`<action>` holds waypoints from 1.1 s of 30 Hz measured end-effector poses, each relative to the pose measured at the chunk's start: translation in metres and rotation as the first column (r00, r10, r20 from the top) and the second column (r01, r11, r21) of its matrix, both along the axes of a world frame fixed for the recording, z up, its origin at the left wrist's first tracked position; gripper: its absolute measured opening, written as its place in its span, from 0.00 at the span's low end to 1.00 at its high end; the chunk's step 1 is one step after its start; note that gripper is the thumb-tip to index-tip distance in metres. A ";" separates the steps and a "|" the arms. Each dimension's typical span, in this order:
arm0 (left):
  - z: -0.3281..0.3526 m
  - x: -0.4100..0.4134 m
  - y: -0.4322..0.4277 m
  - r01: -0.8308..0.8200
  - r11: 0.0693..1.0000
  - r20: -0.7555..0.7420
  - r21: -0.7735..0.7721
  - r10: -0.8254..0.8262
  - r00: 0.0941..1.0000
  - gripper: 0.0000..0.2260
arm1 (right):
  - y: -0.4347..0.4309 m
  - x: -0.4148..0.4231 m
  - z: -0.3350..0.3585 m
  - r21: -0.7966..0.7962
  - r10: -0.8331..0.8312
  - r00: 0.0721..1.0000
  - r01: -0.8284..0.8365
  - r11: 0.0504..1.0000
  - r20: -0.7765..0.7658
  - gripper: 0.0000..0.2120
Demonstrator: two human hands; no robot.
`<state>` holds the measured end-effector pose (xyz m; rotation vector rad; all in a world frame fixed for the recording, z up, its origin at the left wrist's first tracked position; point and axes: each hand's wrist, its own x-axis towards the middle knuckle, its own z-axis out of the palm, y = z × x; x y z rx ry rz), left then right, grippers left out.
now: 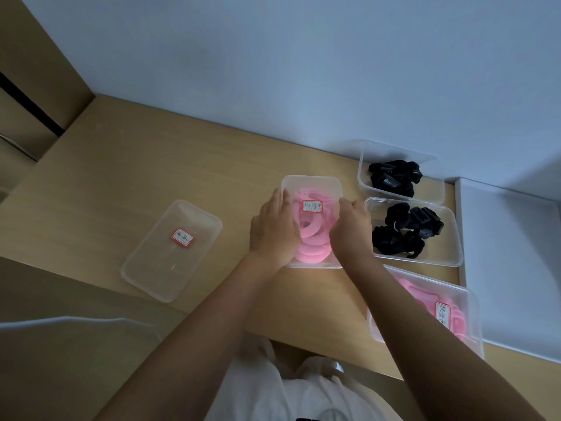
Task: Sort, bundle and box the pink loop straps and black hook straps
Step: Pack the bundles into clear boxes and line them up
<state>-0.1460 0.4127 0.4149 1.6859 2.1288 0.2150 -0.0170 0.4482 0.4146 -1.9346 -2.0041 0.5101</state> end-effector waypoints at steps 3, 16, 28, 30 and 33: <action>0.002 0.002 0.006 0.083 0.996 -0.103 -0.022 -0.084 0.991 0.28 | 0.000 -0.002 -0.007 0.072 0.022 1.000 -0.023 0.997 0.007 0.16; 0.013 0.016 0.007 0.098 0.995 -0.067 -0.034 -0.100 0.993 0.40 | 0.048 -0.006 0.005 0.005 0.380 0.890 -0.394 0.919 0.252 0.23; 0.004 -0.002 0.009 0.356 0.929 -0.138 -0.103 -0.368 0.919 0.62 | 0.051 -0.020 -0.001 -0.108 0.388 0.855 -0.375 0.921 0.345 0.25; 0.011 -0.021 0.019 0.434 0.890 -0.179 -0.140 -0.454 0.873 0.59 | 0.048 -0.028 0.003 -0.125 0.332 0.853 -0.308 0.943 0.402 0.25; 0.020 -0.029 0.027 0.406 0.888 -0.188 -0.216 -0.446 0.875 0.55 | 0.036 -0.037 0.010 -0.148 0.286 0.834 -0.245 0.958 0.472 0.26</action>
